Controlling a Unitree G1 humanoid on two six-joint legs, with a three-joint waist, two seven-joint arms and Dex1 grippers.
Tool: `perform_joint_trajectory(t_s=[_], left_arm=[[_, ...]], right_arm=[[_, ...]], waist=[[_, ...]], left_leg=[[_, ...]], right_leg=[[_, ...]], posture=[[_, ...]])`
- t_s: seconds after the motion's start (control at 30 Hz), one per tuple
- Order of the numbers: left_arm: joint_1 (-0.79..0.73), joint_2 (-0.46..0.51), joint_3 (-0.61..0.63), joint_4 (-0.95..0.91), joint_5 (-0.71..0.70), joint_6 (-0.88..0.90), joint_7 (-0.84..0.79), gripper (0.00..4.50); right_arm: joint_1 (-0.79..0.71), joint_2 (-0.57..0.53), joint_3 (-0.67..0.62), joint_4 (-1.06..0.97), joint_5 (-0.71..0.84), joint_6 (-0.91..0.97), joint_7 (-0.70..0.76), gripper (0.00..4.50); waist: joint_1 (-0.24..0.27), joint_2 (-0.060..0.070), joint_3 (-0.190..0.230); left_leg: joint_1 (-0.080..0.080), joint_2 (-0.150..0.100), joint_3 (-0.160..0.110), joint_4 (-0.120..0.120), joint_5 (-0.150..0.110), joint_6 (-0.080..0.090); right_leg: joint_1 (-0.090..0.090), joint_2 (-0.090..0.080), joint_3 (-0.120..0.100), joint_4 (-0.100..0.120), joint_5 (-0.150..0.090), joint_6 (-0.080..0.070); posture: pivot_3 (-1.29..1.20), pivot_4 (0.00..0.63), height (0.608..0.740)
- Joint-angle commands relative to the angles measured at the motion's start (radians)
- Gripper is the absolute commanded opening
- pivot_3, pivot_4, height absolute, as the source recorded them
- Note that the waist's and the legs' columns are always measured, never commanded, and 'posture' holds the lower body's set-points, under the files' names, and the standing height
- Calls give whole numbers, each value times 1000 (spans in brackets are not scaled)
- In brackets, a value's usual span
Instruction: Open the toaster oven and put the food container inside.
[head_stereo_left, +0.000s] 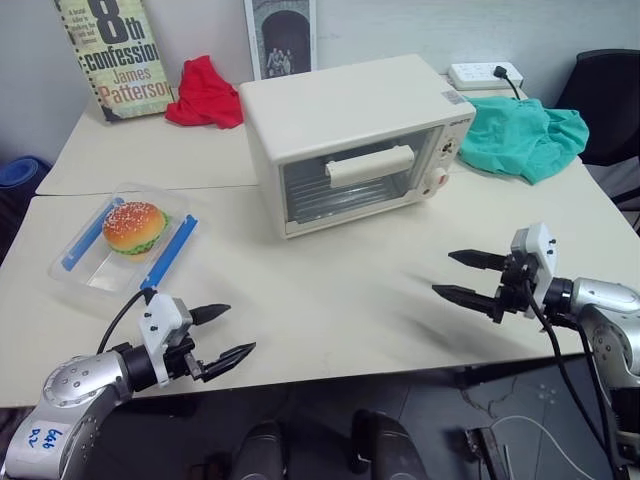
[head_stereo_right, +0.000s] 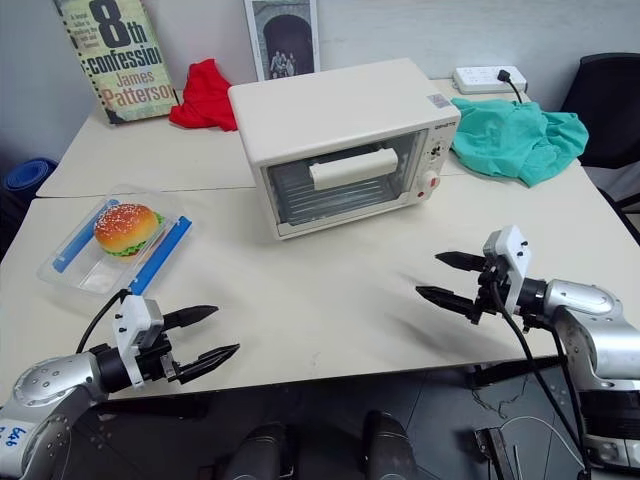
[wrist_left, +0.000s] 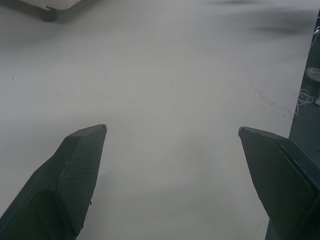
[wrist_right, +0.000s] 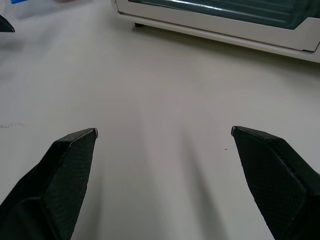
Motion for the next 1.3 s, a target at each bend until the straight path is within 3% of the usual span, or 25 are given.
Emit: perform_joint_trajectory(t_s=[0.03, 0.47, 0.8, 1.13, 1.3], left_arm=[[-14, -12, 10, -28, -1, 11, 43, 4500], [-38, -79, 23, -96, -89, 117, 150, 4500], [-59, -66, 20, -114, -119, 148, 150, 4500], [-512, -88, -121, 3, -210, 256, 108, 4500], [-635, -88, -174, 22, -217, 273, 60, 4500]], right_arm=[[1, 4, -18, -39, 13, -11, -10, 4465], [-43, 31, 0, -30, -1, 15, -67, 4465], [-94, 56, 16, -24, -1, 28, -90, 4465], [-367, 175, 71, 107, 4, 54, -114, 4465], [-488, 186, 105, 215, -33, 40, -91, 4465]], waist=[[0, 0, 0], [0, 0, 0], [0, 0, 0], [0, 0, 0], [-5, 0, 0]], left_leg=[[0, 0, 0, 0, 0, 0], [0, 0, 0, 1, 0, 0], [0, 0, 0, 2, 0, 0], [-1, 0, -1, 7, 1, -2], [-2, 0, 1, 8, 3, -4]], right_leg=[[0, 0, 0, 0, 0, 0], [0, 0, 0, 2, 0, 0], [0, 0, 1, 2, 0, 0], [1, 1, 1, 7, 1, 0], [1, 2, 2, 8, 2, 2]], posture=[[0, 150, 740], [0, 150, 740], [0, 150, 740], [0, 150, 740], [0, 150, 740]])
